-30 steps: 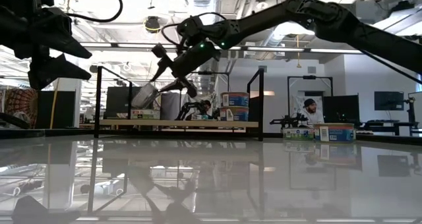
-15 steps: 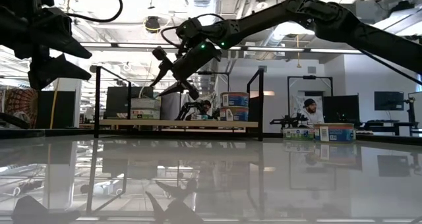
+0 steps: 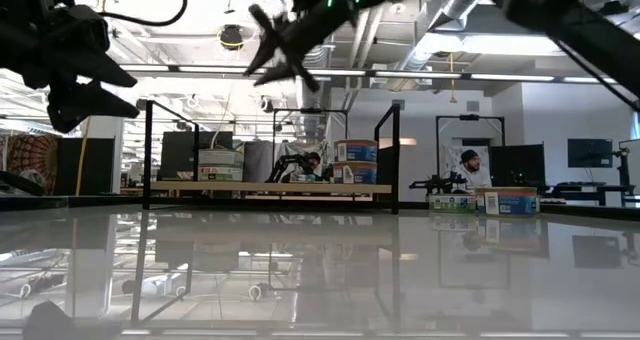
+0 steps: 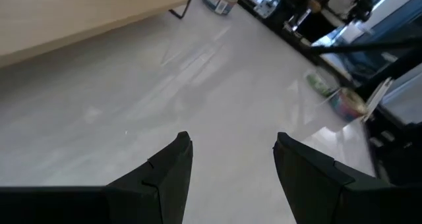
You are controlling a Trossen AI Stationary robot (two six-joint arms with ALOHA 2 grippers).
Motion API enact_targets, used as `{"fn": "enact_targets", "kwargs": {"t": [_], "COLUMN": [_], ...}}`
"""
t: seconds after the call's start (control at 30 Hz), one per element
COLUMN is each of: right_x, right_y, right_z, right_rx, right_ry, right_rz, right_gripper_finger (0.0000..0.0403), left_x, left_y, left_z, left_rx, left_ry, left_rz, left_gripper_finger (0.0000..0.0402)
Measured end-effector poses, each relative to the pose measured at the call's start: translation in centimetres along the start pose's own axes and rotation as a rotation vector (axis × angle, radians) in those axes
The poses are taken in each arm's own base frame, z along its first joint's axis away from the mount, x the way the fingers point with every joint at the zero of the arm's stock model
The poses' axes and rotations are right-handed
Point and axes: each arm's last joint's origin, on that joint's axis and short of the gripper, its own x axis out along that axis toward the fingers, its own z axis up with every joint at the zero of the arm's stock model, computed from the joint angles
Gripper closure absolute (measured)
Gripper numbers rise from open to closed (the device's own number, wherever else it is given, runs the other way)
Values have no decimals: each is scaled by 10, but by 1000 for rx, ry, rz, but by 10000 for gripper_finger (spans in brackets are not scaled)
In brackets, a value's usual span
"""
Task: Stack canned seafood by type on shelf
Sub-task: Put the blue tuna can on the shelf
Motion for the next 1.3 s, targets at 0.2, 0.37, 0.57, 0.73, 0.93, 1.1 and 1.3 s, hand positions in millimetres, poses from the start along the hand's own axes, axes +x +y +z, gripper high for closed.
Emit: {"fn": "enact_targets", "kwargs": {"t": [0.2,0.37,0.57,0.73,0.93,1.1,1.3], "right_x": [-32,-51,-50,-45,-42,-50,-78], "right_y": [44,83,121,144,153,154,141], "right_z": [-23,-63,-132,-186,-243,-279,-296], "right_rx": [-162,-311,-459,-482,-452,-450,-367], "right_ry": [119,246,366,421,498,500,441], "right_rz": [11,-53,-168,-162,-191,-284,-301], "right_gripper_finger": [295,295,295,295,295,295,295], "left_x": [0,0,0,1,-1,3,14], "left_y": [-3,-3,-3,-5,-14,-18,-29], "left_z": [3,3,3,2,9,9,7], "left_rx": [17,17,11,18,66,86,116], "left_ry": [-22,-22,-20,-3,-46,-53,-20], "left_rz": [-27,-27,-26,-46,-154,-158,-133], "left_gripper_finger": [198,198,198,198,198,198,198]}}
